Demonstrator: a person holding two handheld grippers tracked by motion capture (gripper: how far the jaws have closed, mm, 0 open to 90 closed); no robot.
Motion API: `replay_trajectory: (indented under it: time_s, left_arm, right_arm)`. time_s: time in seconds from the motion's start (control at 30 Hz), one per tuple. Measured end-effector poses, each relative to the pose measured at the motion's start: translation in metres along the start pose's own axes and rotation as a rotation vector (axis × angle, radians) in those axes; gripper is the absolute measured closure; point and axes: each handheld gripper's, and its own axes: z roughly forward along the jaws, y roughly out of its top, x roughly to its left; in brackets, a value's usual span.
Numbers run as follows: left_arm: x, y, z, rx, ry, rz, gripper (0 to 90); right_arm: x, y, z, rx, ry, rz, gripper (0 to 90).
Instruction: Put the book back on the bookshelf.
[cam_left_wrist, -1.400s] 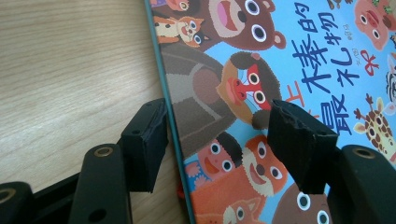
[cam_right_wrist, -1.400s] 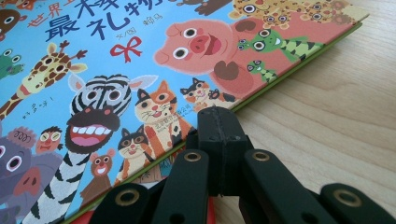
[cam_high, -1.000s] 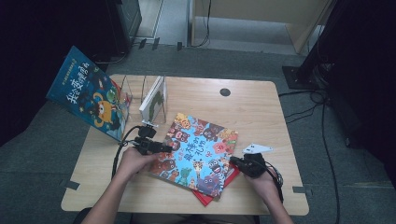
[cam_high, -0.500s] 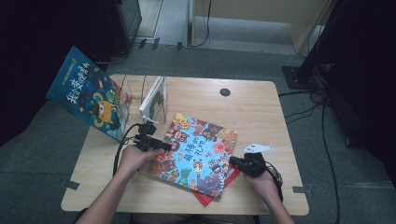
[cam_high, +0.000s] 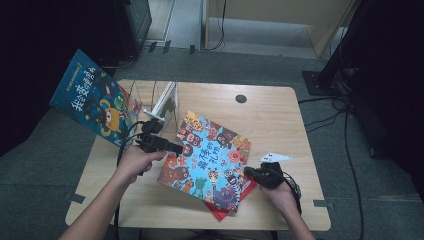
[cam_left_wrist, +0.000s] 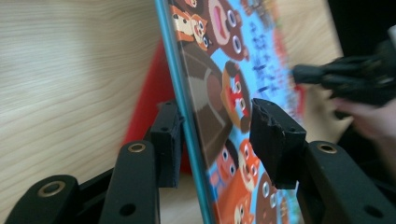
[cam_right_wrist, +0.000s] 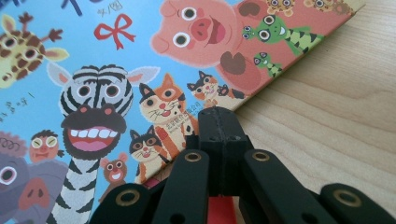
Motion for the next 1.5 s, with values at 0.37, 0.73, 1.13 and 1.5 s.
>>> replay_trajectory:
  time_s: [0.37,0.73,1.13,1.5]
  left_arm:
    - [-0.024,0.030,-0.004,0.047,0.014,0.028,62.8]
    - [-0.027,0.039,0.006,0.120,-0.026,0.051,70.0]
    - [-0.046,0.059,-0.011,0.201,-0.070,0.016,79.1]
    - [-0.063,0.069,-0.039,0.220,0.016,0.019,81.6]
  right_arm:
    - [0.003,0.004,0.008,-0.013,0.018,-0.013,90.0]
    - [0.010,0.005,0.012,-0.025,0.023,-0.084,82.2]
    - [0.008,0.006,0.007,-0.023,0.018,-0.153,74.6]
    - [0.004,0.008,0.000,-0.035,0.017,-0.166,75.1]
